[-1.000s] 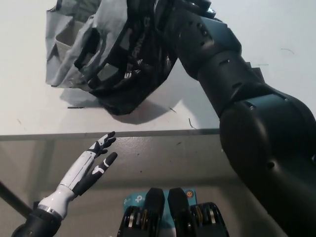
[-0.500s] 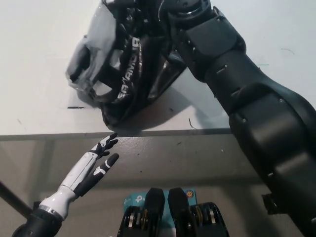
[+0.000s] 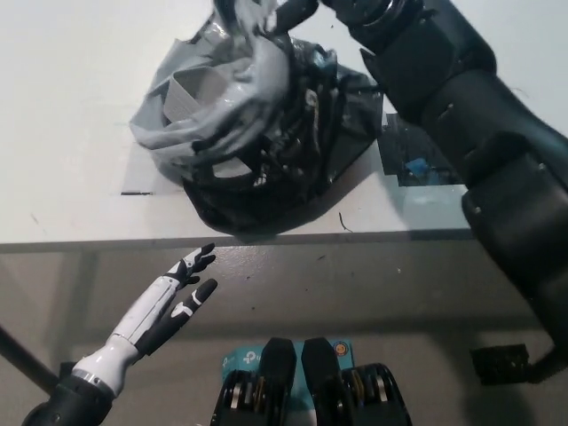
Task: Use the right hand to pick up a small rectangular container and put it into a plastic bag and lift the bag
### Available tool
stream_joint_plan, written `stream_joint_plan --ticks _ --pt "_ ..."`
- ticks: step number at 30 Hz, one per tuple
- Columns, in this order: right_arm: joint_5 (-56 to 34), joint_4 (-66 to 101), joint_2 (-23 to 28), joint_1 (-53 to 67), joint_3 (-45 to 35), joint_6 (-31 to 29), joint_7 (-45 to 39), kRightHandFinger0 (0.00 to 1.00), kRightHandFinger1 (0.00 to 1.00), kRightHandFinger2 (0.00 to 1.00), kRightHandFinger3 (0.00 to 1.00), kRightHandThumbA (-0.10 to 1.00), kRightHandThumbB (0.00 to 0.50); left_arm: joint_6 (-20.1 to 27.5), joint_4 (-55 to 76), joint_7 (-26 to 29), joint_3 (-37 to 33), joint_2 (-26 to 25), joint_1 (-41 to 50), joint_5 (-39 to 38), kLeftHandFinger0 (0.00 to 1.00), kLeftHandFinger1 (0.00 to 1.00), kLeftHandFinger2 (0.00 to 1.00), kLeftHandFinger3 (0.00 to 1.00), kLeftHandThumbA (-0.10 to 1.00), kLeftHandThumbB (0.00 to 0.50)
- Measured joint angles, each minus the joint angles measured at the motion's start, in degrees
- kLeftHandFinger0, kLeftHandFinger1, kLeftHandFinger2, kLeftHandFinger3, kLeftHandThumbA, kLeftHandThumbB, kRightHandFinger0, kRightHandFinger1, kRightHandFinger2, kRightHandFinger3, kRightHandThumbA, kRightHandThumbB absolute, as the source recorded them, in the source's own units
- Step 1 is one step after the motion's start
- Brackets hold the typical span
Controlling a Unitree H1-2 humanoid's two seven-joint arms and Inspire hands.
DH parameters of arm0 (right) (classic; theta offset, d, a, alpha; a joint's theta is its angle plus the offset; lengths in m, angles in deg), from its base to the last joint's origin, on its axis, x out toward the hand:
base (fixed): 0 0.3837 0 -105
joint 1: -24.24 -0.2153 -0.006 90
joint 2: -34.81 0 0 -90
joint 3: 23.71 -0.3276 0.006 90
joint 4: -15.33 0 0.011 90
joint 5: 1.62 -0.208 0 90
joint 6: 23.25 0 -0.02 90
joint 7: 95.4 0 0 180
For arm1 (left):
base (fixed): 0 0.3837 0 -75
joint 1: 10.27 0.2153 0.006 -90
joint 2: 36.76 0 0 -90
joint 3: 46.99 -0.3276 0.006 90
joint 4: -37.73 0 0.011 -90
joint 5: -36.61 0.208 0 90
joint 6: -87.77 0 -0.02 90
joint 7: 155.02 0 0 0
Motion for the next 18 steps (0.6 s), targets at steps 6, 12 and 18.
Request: stream_joint_plan --ticks 6,12,18 --pt "2.95 -0.14 1.97 -1.72 3.75 -0.06 -6.67 1.0 1.0 1.0 1.0 0.73 0.373 -0.21 0.09 -0.59 -1.13 -1.07 0.0 0.67 0.96 1.0 1.0 1.0 1.0 0.105" --pt "6.26 1.1 4.27 -4.09 7.08 0.23 -13.94 1.0 1.0 1.0 1.0 1.0 0.468 -0.2 0.14 -1.08 -2.35 -2.73 0.0 2.18 0.94 1.0 1.0 1.0 1.0 0.114" --pt "6.52 6.47 7.82 -5.52 4.2 0.47 -18.47 1.0 1.0 1.0 1.0 0.93 0.444 -0.2 0.22 -1.12 -3.04 -3.11 0.26 3.15 0.93 0.99 1.0 1.0 1.0 0.107"
